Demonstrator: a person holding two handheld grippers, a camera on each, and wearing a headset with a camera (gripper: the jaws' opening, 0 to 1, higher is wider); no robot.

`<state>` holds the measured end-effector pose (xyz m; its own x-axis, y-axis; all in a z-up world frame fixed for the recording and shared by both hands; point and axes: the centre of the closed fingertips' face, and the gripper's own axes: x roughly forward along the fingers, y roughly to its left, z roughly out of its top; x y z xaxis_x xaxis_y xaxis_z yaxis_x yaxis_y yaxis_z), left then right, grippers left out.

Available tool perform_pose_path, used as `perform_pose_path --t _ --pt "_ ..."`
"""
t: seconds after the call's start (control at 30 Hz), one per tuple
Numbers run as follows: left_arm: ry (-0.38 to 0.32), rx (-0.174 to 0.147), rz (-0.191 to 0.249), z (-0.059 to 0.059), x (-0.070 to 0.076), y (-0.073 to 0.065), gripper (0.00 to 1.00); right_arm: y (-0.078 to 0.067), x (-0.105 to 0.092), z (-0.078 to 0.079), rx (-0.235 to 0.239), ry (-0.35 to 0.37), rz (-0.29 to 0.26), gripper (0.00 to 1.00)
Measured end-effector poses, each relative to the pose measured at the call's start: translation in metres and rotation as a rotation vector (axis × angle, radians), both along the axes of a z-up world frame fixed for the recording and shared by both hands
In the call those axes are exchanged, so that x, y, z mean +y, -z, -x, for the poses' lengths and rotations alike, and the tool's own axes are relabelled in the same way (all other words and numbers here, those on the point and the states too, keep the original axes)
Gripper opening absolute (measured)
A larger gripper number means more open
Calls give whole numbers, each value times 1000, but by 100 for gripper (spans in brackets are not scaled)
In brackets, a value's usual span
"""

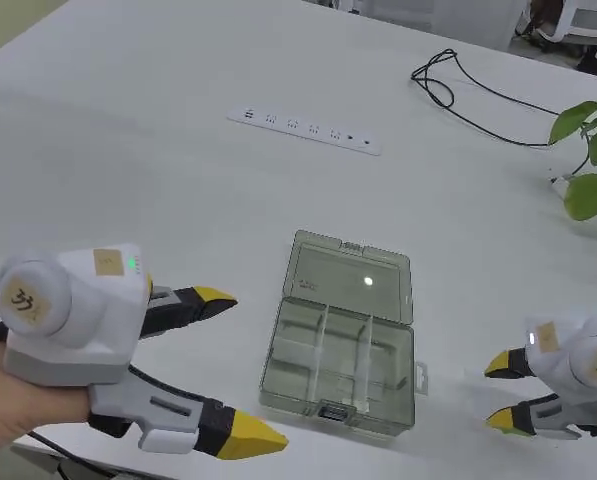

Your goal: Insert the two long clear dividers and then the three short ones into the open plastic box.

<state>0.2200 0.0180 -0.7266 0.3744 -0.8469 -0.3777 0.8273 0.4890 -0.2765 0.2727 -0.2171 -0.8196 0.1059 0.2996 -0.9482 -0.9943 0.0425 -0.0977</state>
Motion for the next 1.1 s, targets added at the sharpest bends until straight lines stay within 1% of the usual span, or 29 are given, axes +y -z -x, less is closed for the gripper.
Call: perform_pose_path --t 0.1,0.2,0.27,0.33,0.4,0.43,0.47,0.53,0.57,0.63,0.7,0.73,0.77,0.8,0.83,0.93,0.97,1.0,1.03,1.1 --pt "-7 9 2 -2 0 0 92 -12 10 1 -23 -2 -23 33" --pt "-21 15 16 -5 -1 -3 90 -26 22 2 -54 -10 -49 33" --pt "-26 15 24 -7 -2 -5 90 -36 30 3 -67 -9 -68 33" --pt "-31 27 31 -9 -5 -7 89 -44 38 5 -82 -13 -85 33" --pt "-32 25 38 -9 -7 -10 89 -51 44 5 -98 -20 -95 33" --pt "-38 33 42 -11 -9 -12 89 -57 49 5 -111 -24 -102 33" --pt "-49 53 43 -12 -9 -11 88 -61 52 6 -115 -22 -110 33" --pt "-56 52 69 -14 -14 -17 87 -70 60 7 -130 -25 -131 33" --pt "-62 59 75 -15 -15 -18 86 -73 63 7 -134 -26 -136 33" --pt "-72 97 107 -15 -21 -22 83 -81 71 9 -148 -31 -148 33" --pt "-93 133 120 -17 -24 -22 80 -86 77 11 -159 -36 -156 33" --pt "-99 156 141 -18 -26 -24 79 -89 81 12 -165 -39 -163 33" --pt "-110 187 161 -18 -29 -25 77 -92 85 13 -168 -42 -167 33" --pt "-116 197 167 -18 -29 -25 76 -94 89 15 -174 -50 -170 33" --pt "-119 212 185 -19 -32 -27 74 -96 91 16 -178 -54 -172 33" --pt "-126 228 214 -22 -36 -31 69 -103 101 19 -189 -64 -184 33" --pt "-128 241 226 -22 -39 -33 68 -104 102 19 -190 -64 -186 33" --pt "-130 252 230 -22 -40 -33 67 -106 105 20 -194 -66 -191 33" --pt "-131 256 232 -22 -42 -34 65 -108 107 21 -196 -67 -193 33" --pt "-130 274 255 -21 -47 -38 62 -111 111 23 -202 -72 -196 33"
